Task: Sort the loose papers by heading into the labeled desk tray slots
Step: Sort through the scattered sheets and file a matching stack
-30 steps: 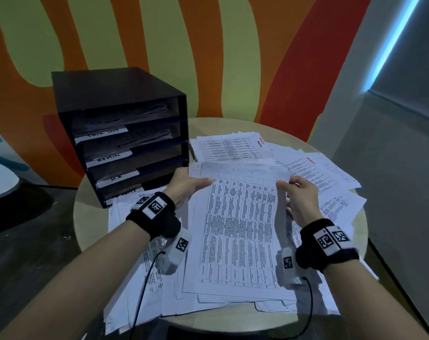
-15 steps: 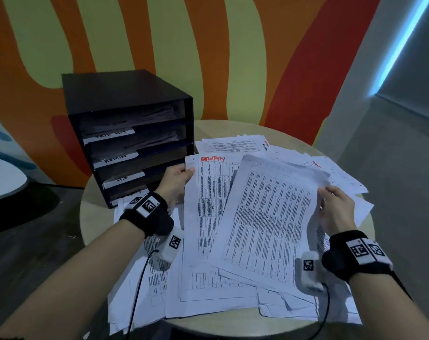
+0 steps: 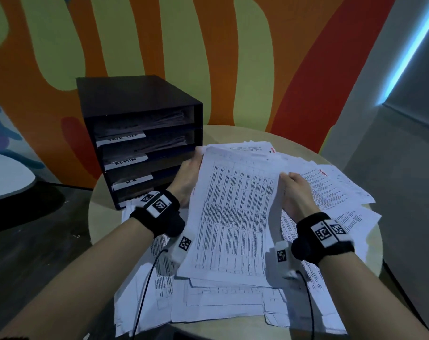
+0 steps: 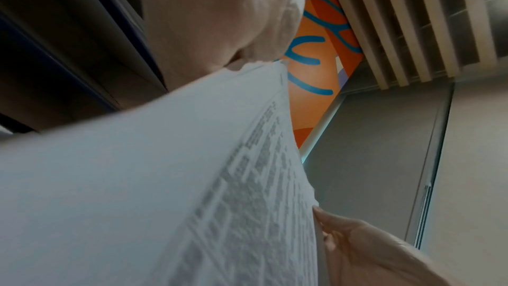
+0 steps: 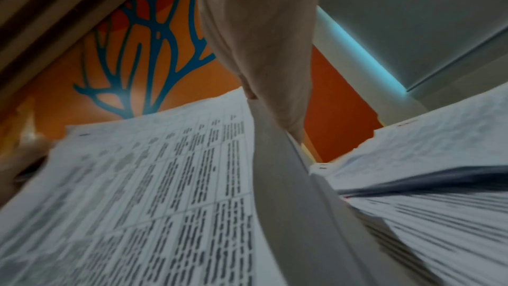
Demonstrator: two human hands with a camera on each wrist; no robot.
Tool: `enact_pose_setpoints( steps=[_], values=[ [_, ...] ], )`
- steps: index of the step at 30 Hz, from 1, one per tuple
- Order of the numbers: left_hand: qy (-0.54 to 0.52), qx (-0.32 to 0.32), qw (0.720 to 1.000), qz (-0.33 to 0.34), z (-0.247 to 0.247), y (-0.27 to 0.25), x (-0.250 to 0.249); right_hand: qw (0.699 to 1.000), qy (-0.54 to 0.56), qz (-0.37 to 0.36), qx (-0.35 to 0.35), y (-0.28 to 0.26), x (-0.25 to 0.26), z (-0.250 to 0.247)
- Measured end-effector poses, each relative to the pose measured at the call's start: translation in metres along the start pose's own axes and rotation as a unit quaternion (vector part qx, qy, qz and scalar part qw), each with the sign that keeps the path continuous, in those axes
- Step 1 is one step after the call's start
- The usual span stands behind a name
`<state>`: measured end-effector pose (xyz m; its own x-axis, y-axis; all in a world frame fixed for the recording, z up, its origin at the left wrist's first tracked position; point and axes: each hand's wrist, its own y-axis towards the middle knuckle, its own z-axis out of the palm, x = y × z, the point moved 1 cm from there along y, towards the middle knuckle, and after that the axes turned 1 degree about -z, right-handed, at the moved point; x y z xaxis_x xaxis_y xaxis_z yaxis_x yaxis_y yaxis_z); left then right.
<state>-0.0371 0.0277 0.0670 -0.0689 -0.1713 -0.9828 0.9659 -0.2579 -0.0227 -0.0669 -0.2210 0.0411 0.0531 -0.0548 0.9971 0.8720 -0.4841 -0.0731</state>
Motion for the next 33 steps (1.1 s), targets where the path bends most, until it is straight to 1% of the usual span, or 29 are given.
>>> enact_pose_setpoints(
  steps=[2,3,5,7,9,11,12,14,15,16,18,19,21,22,23,24,26,27,28,29,30,31,33],
  values=[
    [-0.015,0.031,0.999,0.021,-0.005,-0.004,-0.005,0.999,-0.010,-0.026,-0.021,-0.003,0.012,0.011],
    [-0.008,0.033,0.999,0.032,-0.006,-0.005,-0.009,0.998,-0.009,-0.050,-0.028,-0.006,0.020,0.015],
    [0.028,-0.007,0.997,0.074,-0.010,-0.005,-0.018,0.994,0.014,-0.107,-0.027,-0.014,0.041,0.024],
    [0.047,-0.051,0.988,0.141,-0.011,-0.005,-0.037,0.983,0.066,-0.170,0.004,-0.025,0.067,0.030],
    [0.053,-0.071,0.974,0.208,-0.009,-0.010,-0.065,0.969,0.059,-0.236,0.039,-0.035,0.092,0.035],
    [0.044,-0.067,0.963,0.257,-0.008,-0.014,-0.088,0.951,0.049,-0.299,0.068,-0.045,0.112,0.038],
    [0.041,-0.062,0.958,0.277,-0.008,-0.016,-0.096,0.943,0.056,-0.317,0.080,-0.048,0.118,0.040],
    [0.043,-0.054,0.953,0.294,-0.009,-0.019,-0.101,0.938,0.067,-0.327,0.093,-0.050,0.122,0.042],
    [0.044,-0.047,0.956,0.285,-0.010,-0.020,-0.099,0.940,0.060,-0.320,0.098,-0.050,0.119,0.043],
    [0.050,-0.038,0.963,0.261,-0.013,-0.019,-0.091,0.947,0.043,-0.303,0.099,-0.049,0.113,0.044],
    [0.071,-0.007,0.979,0.190,-0.017,-0.016,-0.066,0.962,0.003,-0.252,0.104,-0.047,0.097,0.045],
    [0.097,-0.006,0.984,0.149,-0.020,-0.014,-0.052,0.968,-0.011,-0.227,0.109,-0.047,0.090,0.045],
    [0.172,-0.045,0.981,0.079,-0.023,-0.013,-0.027,0.971,-0.024,-0.210,0.107,-0.049,0.085,0.043],
    [0.198,-0.068,0.976,0.063,-0.025,-0.011,-0.019,0.969,-0.034,-0.223,0.098,-0.051,0.089,0.041],
    [0.211,-0.078,0.972,0.073,-0.025,-0.012,-0.017,0.963,-0.063,-0.251,0.079,-0.053,0.096,0.039],
    [0.227,-0.078,0.964,0.117,-0.024,-0.010,-0.018,0.950,-0.108,-0.289,0.051,-0.054,0.104,0.035],
    [0.279,-0.068,0.931,0.224,-0.022,-0.007,-0.025,0.906,-0.201,-0.372,0.008,-0.055,0.123,0.029],
    [0.308,-0.058,0.912,0.265,-0.020,-0.006,-0.032,0.882,-0.243,-0.404,0.007,-0.056,0.131,0.028],
    [0.344,-0.048,0.892,0.291,-0.018,-0.004,-0.038,0.856,-0.291,-0.427,0.012,-0.057,0.138,0.028],
    [0.384,-0.040,0.868,0.312,-0.017,-0.001,-0.045,0.835,-0.338,-0.434,0.024,-0.057,0.143,0.029],
    [0.426,-0.037,0.843,0.326,-0.014,-0.002,-0.053,0.823,-0.375,-0.424,0.045,-0.057,0.148,0.030],
    [0.458,-0.034,0.822,0.338,-0.012,-0.002,-0.059,0.824,-0.394,-0.400,0.075,-0.055,0.150,0.030],
    [0.475,-0.026,0.800,0.366,-0.010,-0.006,-0.070,0.828,-0.414,-0.356,0.130,-0.047,0.148,0.030]
  ],
)
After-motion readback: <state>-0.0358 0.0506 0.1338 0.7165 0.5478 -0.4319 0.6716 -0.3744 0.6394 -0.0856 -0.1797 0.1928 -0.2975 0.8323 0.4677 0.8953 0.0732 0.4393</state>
